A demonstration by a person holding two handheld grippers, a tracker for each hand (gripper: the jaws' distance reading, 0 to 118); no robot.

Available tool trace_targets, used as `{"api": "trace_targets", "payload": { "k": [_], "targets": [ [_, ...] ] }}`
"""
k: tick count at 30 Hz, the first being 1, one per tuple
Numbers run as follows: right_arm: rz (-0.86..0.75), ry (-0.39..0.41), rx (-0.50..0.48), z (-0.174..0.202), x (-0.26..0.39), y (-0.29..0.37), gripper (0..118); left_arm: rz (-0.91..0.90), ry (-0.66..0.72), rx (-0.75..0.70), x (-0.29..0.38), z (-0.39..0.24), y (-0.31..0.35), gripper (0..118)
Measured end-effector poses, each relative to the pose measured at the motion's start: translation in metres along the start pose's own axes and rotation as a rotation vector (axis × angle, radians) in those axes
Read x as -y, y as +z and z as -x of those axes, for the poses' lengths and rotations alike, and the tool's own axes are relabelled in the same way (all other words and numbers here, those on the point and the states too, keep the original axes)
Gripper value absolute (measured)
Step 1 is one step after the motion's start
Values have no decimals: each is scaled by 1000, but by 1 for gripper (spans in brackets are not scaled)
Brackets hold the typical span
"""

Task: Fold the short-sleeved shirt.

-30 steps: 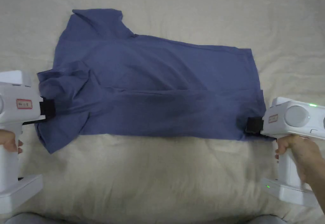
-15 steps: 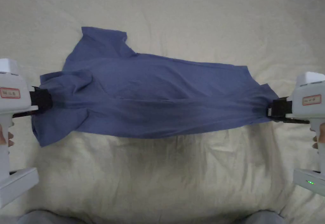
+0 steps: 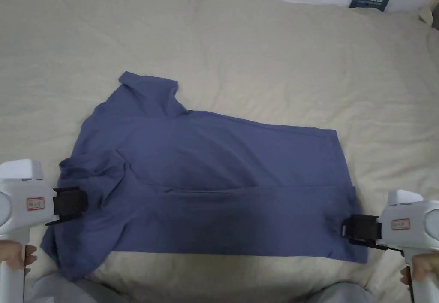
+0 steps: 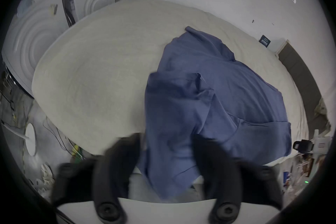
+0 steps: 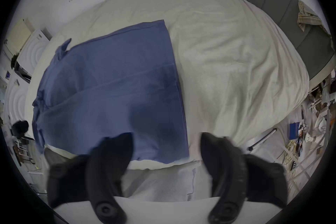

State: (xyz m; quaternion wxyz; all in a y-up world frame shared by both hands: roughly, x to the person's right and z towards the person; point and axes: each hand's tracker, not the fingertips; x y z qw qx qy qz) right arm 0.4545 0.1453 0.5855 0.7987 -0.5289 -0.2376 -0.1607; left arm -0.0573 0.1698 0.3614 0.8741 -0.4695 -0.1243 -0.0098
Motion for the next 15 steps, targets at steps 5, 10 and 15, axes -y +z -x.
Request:
{"api": "trace_targets", "payload": {
  "k": [5,10,15],
  "targets": [
    [-277,47,49,9,-20,57,106,-250,-45,11,-32,-12,39,118],
    [-755,122,-7,44,-26,134,118,-636,-181,-104,-52,-48,84,118],
    [-967,118,-48,73,-26,161,118,-879,-191,-119,-49,-75,102,118]
  ]
}}
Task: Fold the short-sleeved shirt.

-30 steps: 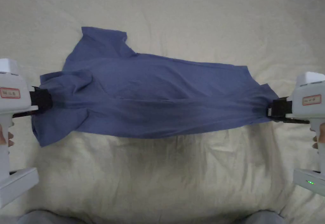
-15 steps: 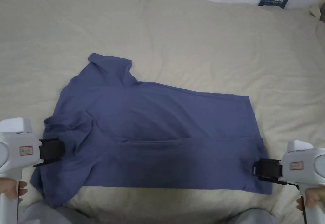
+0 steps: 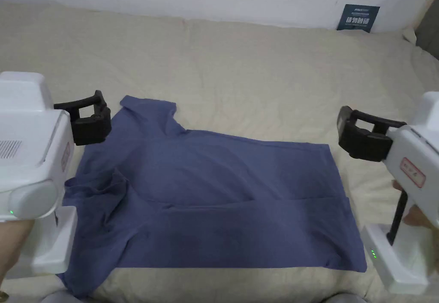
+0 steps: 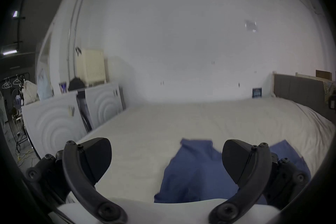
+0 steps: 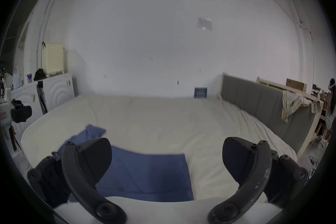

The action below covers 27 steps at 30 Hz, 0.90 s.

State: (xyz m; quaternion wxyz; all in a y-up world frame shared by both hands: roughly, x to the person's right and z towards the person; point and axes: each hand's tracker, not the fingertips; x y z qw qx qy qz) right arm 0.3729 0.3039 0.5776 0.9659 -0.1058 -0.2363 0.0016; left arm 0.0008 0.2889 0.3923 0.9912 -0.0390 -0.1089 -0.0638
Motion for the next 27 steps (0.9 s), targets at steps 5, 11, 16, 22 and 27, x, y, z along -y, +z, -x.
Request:
{"api": "trace_targets", "payload": {
  "k": [5,11,16,22,27],
  "targets": [
    [-29,13,14,21,0,1,111,10,76,52,-1,-8,2,104],
    [-44,-62,13,28,-1,-10,5,64,107,34,2,-10,-18,10],
    [35,-72,-34,27,-6,-31,1,160,101,61,-5,-4,-58,0],
    [53,-42,-28,26,-11,-60,1,348,74,86,-11,6,-160,5],
    [63,-34,-23,20,-17,-89,1,574,54,130,8,13,-252,80]
  ]
}}
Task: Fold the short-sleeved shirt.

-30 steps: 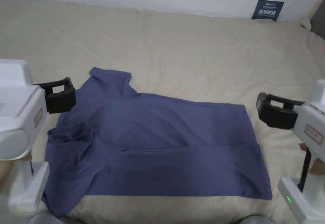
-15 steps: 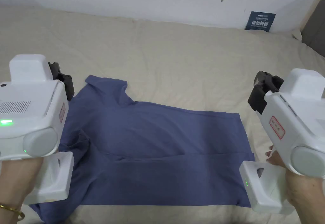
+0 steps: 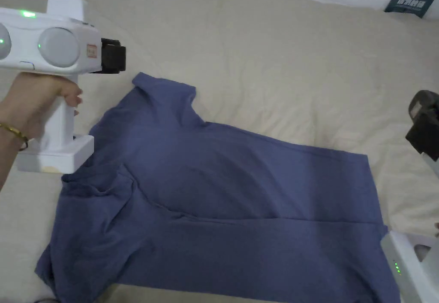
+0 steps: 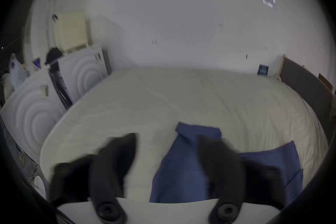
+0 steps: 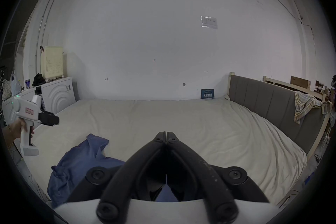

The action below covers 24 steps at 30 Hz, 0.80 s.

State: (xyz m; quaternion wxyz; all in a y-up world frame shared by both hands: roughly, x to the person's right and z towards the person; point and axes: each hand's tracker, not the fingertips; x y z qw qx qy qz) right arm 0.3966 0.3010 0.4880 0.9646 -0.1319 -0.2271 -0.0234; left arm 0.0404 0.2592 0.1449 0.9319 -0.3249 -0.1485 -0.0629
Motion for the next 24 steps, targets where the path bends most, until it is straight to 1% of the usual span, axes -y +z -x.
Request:
{"api": "trace_targets", "payload": {
  "k": [1,2,6,8,10,12,14,15,16,18,19,20,21,23,24],
  "targets": [
    [3,4,5,-1,-2,-5,1,56,29,20,-3,5,-19,106],
    [8,8,9,-2,-3,-11,1,117,34,25,-4,7,-36,118],
    [37,0,20,-5,-2,-33,1,293,44,42,3,11,-95,118],
    [60,-7,21,-7,2,-43,1,364,52,27,11,10,-117,118],
    [94,20,29,-9,7,-53,1,376,20,19,24,8,-135,116],
    [109,52,46,-9,12,-58,1,400,10,3,34,4,-147,111],
    [120,52,51,-11,15,-62,1,438,9,4,42,1,-158,102],
    [126,46,58,-11,17,-62,1,444,12,6,45,-1,-158,95],
    [136,38,63,-11,19,-63,1,445,16,5,48,-3,-161,81],
    [157,34,61,-11,23,-63,1,443,17,8,52,-7,-161,47],
    [169,43,64,-10,25,-64,1,433,37,50,52,-9,-159,32],
    [173,52,69,-9,27,-63,1,425,42,57,52,-11,-156,11],
    [178,57,68,-10,29,-63,1,417,37,65,51,-14,-154,1],
    [199,41,64,-12,28,-66,2,416,21,53,49,-16,-151,1],
    [246,-3,50,-14,26,-69,2,410,6,67,47,-16,-147,1]
  ]
}}
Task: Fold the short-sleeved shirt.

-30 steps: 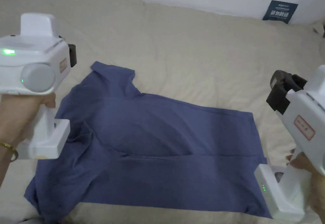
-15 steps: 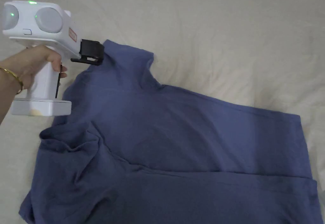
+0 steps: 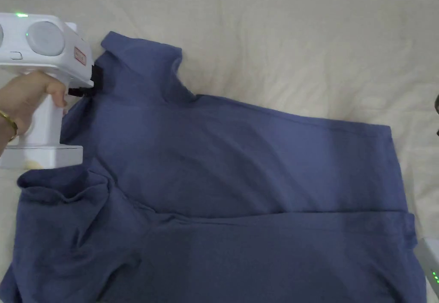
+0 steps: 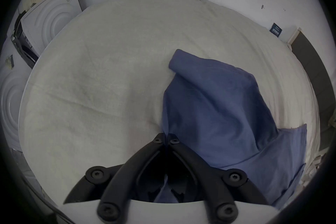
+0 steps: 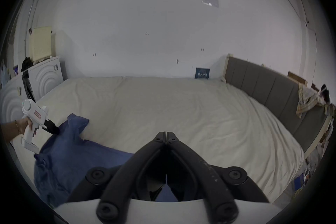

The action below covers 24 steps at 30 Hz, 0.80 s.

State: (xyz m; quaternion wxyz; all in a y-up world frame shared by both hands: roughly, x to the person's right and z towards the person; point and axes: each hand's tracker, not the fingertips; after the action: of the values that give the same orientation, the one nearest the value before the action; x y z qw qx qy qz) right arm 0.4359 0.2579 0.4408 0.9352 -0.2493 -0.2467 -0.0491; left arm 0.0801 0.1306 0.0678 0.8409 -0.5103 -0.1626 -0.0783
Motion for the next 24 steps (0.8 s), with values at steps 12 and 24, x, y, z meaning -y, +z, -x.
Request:
{"api": "trace_targets", "payload": {
  "k": [12,24],
  "targets": [
    [388,-11,-50,-48,-31,-131,118,-201,-61,64,6,3,73,1],
    [623,-23,102,-58,34,-240,96,-178,-26,62,6,7,60,1]
  ]
}}
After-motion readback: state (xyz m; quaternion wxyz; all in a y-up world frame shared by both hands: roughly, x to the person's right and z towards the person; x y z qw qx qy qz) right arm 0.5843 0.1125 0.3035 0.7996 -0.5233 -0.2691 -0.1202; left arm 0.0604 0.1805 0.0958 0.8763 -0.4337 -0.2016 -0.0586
